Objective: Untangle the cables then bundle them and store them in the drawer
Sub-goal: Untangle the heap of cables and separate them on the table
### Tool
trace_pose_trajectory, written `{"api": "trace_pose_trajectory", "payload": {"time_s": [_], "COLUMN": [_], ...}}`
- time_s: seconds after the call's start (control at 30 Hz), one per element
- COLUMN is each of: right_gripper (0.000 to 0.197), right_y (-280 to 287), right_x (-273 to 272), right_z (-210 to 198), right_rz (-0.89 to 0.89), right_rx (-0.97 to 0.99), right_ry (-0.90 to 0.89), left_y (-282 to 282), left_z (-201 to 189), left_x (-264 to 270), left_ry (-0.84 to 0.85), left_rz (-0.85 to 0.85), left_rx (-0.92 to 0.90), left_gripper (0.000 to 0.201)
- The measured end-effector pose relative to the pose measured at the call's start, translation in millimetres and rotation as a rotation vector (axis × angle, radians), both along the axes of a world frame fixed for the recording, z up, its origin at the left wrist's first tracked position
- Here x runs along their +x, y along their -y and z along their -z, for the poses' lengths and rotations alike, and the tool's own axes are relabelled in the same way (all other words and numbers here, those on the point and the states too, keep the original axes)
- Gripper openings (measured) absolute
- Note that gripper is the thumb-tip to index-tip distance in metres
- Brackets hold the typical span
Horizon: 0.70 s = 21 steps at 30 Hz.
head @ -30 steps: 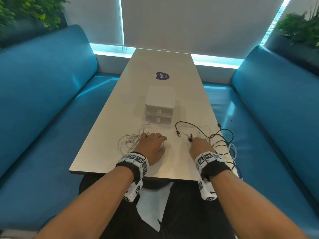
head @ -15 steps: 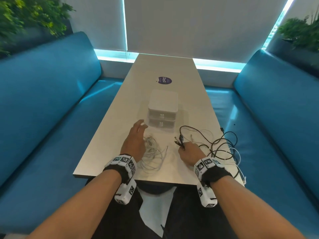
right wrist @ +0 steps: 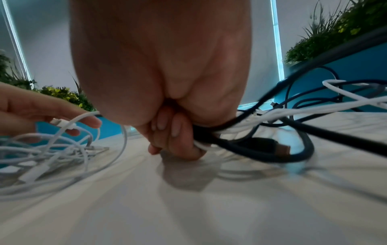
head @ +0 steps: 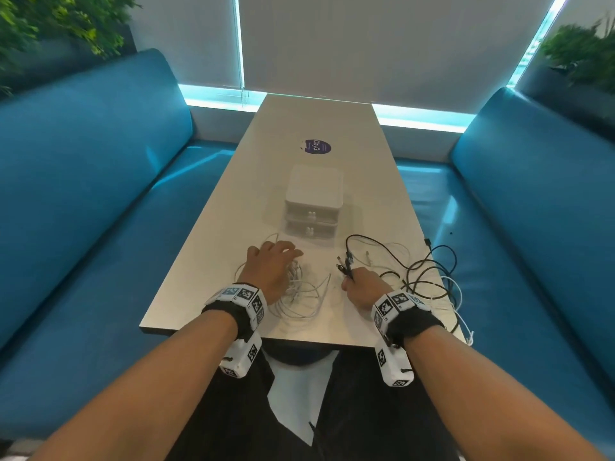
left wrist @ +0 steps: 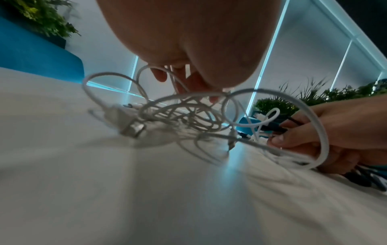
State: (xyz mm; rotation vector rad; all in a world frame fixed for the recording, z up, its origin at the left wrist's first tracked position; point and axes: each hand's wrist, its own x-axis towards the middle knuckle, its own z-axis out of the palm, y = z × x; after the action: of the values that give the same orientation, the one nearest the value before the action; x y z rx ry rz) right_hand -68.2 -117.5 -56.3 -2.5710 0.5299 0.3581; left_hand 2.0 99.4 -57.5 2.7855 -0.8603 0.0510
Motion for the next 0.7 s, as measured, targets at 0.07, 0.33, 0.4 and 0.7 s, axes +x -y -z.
{"api": "trace_pose_trajectory", "payload": {"time_s": [0.07, 0.33, 0.4, 0.7], "right_gripper": [0.035, 0.033, 0.034, 0.036], "right_y": [1, -2, -2, -4], "right_x": [0, 0, -1, 0], "right_z": [0, 0, 0, 0], "right_rz": [-0.004, 0.009, 0.009, 0.003], "right_rx": [-0.001, -0.026, -0.022, -0.049], "right_ry": [-0.022, -0.035, -0.027, 0.0], "left_y": [6, 28, 28, 32], "left_z": [-8, -31, -34, -48], "left_x": [-2, -4, -4, 3], "left_ry": [0.067, 0.17, 0.202, 0.226], "left_rz": [-0.004, 0.185, 0.2, 0.047], "left_rx": [-0.094, 0.54, 0.562, 0.167], "left_gripper": [0.043, 0.036, 0.03, 0.014]}}
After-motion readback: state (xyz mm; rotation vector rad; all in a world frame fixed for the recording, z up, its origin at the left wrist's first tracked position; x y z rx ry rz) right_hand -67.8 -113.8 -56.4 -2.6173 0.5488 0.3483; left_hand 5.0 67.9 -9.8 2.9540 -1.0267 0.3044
